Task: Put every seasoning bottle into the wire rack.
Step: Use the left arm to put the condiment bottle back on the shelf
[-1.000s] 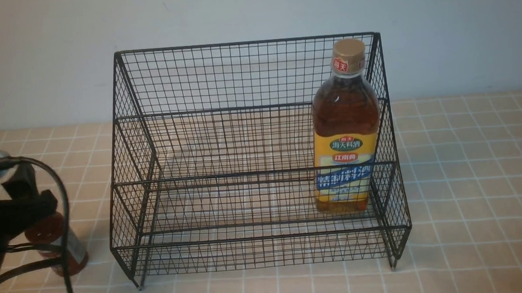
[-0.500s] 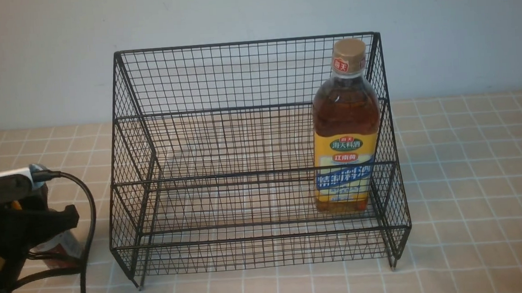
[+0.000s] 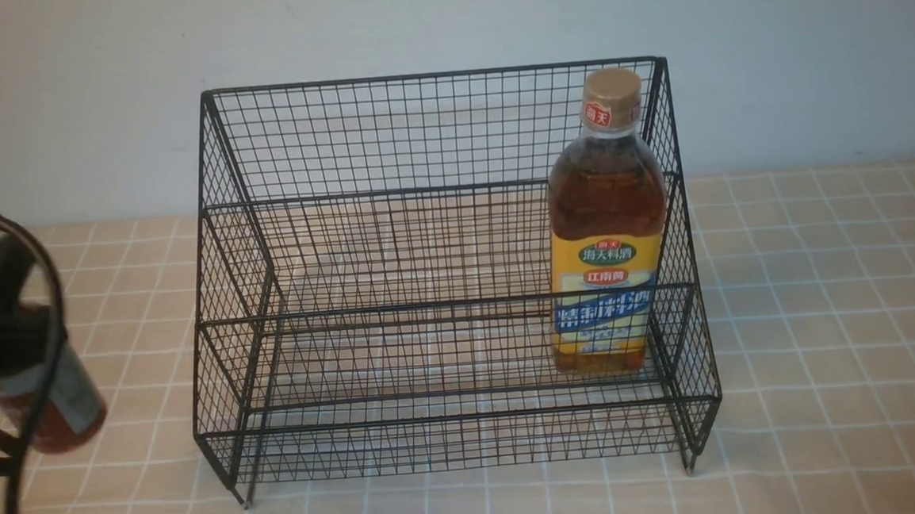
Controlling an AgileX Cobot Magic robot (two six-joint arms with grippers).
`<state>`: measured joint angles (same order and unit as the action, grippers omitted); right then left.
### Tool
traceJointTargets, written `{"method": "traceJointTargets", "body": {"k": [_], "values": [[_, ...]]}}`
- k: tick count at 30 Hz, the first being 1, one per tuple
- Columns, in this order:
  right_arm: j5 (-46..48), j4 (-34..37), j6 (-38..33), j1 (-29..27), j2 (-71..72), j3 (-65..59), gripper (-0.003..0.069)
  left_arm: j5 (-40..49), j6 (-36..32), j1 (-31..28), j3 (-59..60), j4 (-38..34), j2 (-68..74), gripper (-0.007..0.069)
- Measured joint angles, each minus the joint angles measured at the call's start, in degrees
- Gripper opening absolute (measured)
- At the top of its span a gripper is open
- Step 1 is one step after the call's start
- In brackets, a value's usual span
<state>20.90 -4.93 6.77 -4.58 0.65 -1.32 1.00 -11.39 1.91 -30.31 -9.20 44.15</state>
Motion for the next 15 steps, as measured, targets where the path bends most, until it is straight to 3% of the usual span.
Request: {"method": "traceJointTargets", "body": {"k": [4,9,15], "values": [[0.0,0.0,0.0,0.0,0.0,0.0,-0.0014,4.2,0.0,1.7,-3.6,0.5,-4.2,0.0253],[0.0,0.0,0.5,0.0,0.0,0.0,-0.0014,5.0,0.2,10.4,-3.9,0.6,-4.4,0.0253],[0.0,0.0,0.5,0.0,0.0,0.0,-0.0014,-2.5,0.2,19.5,-3.9,0.6,3.0,0.0253]]}}
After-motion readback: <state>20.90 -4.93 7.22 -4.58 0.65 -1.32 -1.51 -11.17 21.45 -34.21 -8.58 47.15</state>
